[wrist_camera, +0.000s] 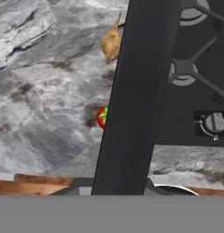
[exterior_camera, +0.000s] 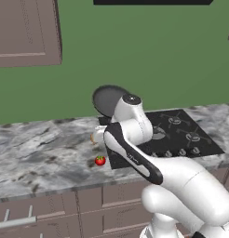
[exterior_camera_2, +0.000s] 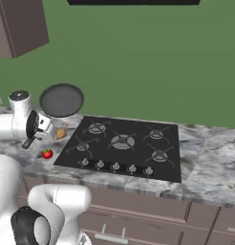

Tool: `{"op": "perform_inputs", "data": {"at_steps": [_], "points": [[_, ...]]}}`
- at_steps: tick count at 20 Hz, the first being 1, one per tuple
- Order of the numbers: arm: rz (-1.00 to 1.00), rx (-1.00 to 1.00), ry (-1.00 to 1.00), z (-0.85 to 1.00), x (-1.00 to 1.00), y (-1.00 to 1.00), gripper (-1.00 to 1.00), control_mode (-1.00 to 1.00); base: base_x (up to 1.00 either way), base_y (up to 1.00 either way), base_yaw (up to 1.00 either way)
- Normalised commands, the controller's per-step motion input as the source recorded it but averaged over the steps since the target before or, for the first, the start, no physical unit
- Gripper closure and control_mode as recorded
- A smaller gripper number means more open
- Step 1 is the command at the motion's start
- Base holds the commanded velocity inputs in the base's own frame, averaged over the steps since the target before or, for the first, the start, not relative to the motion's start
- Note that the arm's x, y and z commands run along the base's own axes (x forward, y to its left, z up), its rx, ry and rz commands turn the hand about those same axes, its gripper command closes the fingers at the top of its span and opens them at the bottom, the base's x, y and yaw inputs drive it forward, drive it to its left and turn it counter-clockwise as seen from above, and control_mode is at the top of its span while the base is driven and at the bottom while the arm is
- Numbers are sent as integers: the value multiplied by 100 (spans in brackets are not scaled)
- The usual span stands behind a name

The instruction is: Place the pan on the front left burner on the stove. Then place the tomato and the onion in the pan and turn on the front left burner.

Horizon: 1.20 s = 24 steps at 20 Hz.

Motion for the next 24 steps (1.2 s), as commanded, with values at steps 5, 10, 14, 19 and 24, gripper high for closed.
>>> {"op": "perform_inputs", "data": {"at_steps": [5, 10, 14, 19, 24], "points": [[17, -5, 0, 15, -7, -64, 100, -100, 0, 0, 0], [18, -3, -1, 4, 0, -63, 100, -100, 0, 0, 0], [20, -8, 0, 0, 0, -35, 100, -100, 0, 0, 0], [19, -19, 0, 12, 0, -7, 100, -100, 0, 0, 0], [21, -7, 0, 10, 2, -45, 100, -100, 0, 0, 0]]}}
